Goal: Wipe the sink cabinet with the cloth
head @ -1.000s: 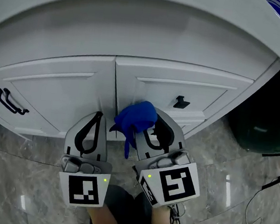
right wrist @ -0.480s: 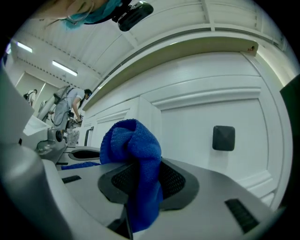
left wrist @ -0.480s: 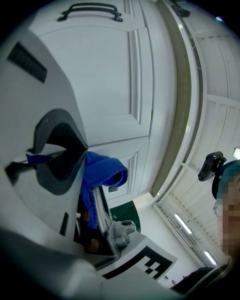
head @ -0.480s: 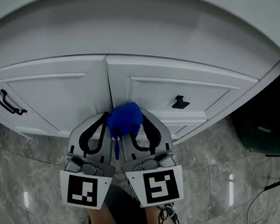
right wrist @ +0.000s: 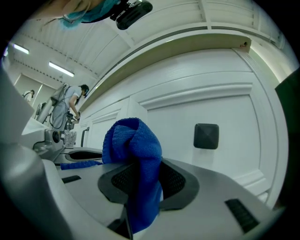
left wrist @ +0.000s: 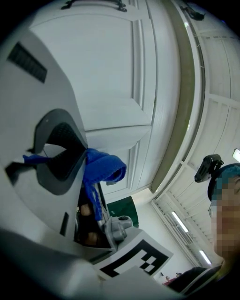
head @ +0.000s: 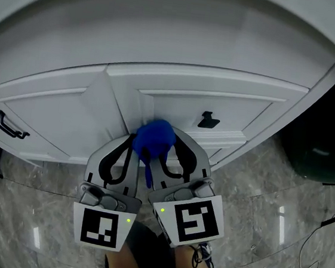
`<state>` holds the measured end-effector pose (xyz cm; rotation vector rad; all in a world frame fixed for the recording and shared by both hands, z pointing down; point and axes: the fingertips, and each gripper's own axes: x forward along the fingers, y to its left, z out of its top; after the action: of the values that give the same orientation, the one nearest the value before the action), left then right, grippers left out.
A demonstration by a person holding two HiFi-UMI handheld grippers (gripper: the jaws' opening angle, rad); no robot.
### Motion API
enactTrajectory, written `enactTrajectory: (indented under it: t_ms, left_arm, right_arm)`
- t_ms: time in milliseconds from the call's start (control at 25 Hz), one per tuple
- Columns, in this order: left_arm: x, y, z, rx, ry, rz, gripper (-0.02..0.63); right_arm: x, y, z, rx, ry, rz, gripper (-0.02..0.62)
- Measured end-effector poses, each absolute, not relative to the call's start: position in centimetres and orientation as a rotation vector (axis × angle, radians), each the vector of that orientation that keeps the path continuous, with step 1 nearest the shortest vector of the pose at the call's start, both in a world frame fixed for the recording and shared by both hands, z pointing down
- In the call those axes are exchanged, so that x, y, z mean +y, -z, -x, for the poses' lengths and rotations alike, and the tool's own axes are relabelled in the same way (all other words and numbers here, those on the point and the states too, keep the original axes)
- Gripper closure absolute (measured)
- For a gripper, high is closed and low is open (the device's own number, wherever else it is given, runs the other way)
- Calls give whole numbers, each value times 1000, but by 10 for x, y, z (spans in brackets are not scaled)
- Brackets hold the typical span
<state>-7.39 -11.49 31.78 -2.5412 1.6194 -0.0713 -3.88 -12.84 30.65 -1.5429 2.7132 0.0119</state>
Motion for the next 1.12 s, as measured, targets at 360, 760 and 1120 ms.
enactTrajectory:
  t_ms: [360,760,1120]
  left_arm:
    - [-114,-319,59,1586,103,2555,606]
    - [-114,-318,52,1560,101,2559,606]
    - [-112,-317,49,1527,122,2557,606]
  right_arm:
    - [-132,-312,23,2705,-14,1563,479]
    - [-133,-312,18,2689,3,1565,479]
    - [-134,-311,16,2679,1,1584,479]
